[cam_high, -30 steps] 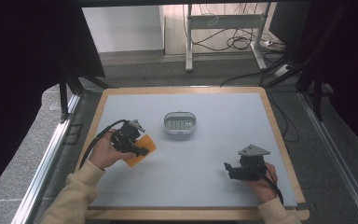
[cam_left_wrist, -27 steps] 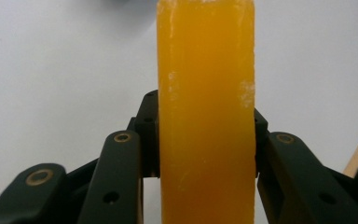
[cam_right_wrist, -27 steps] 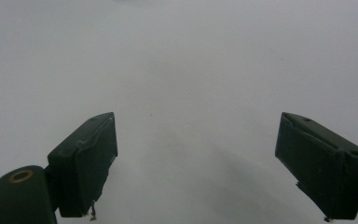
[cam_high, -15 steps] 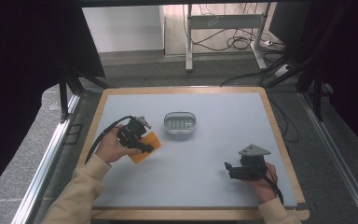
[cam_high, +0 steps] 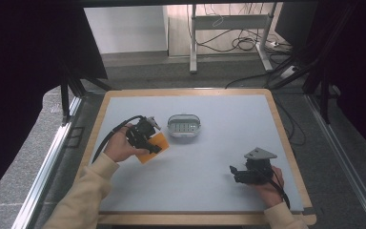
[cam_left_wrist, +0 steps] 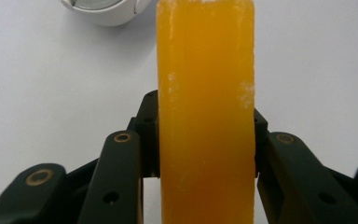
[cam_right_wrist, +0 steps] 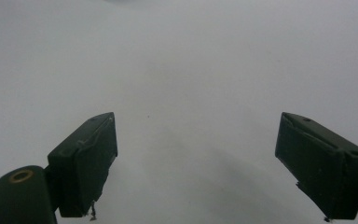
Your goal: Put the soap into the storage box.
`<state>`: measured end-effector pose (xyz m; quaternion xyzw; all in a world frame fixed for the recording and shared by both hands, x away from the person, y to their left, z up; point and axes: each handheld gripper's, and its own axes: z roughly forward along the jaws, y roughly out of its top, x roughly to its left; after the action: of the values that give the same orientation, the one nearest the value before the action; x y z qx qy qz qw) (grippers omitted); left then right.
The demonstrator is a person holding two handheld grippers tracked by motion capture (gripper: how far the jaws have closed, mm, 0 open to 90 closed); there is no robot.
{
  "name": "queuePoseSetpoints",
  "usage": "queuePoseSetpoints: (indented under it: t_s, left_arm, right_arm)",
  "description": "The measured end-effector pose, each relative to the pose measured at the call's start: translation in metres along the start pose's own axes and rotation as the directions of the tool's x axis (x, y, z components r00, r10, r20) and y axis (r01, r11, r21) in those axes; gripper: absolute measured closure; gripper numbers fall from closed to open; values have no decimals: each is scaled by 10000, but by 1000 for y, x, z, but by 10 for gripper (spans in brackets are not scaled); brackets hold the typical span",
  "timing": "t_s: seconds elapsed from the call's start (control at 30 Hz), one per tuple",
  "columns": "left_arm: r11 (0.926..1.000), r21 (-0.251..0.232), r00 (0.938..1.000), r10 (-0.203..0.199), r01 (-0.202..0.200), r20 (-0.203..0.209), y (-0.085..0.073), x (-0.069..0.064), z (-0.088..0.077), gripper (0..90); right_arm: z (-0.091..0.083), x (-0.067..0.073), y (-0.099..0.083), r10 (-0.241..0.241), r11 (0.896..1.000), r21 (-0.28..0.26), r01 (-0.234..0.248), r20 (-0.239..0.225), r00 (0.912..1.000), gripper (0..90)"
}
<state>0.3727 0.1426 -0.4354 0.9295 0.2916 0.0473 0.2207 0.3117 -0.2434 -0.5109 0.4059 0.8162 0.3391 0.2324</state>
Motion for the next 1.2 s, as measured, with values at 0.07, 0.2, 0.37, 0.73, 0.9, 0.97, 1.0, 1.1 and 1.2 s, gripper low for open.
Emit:
queuePoseSetpoints:
  t_s: [0.07, 0.2, 0.37, 0.73, 0.9, 0.97, 1.0, 1.1, 1.2]
  left_arm:
    - [10000, -6, 10000, 2, -2, -5, 1, 0, 0, 619]
    - [9998, 78, 9998, 179, -179, -107, 11, 4, 1, 619]
    - [9996, 79, 9995, 288, -287, -94, 17, 6, 1, 619]
    - [9985, 274, 9989, 473, -472, -2, 29, 8, 5, 620]
    - [9983, 259, 9987, 513, -513, 9, 36, 11, 6, 619]
    - [9986, 220, 9988, 491, -491, 25, 38, 11, 7, 619]
    - [9987, 205, 9989, 477, -477, 6, 40, 12, 7, 620]
    - [9982, 256, 9985, 543, -543, 14, 43, 13, 8, 620]
    - [9981, 207, 9983, 572, -573, 50, 46, 14, 9, 619]
  right_arm:
    - [0, 0, 0, 6, 10000, 9, -6, -9, 10000, 132]
    - [1, 1, 0, -2, 10000, 16, 2, -2, 10000, 132]
    - [1, 0, 0, -5, 10000, 35, 5, 1, 10000, 132]
    - [1, 0, 0, -41, 10000, 0, 41, -29, 10000, 132]
    - [1, 0, 0, -39, 10000, -40, 39, -32, 10000, 132]
    - [0, 0, 0, -48, 10000, -31, 48, -32, 10000, 132]
    - [0, 0, 0, -57, 10000, -42, 57, -26, 10000, 132]
    - [1, 0, 0, -64, 10000, -12, 64, -36, 10000, 132]
    - [1, 0, 0, -63, 10000, -15, 63, -43, 10000, 132]
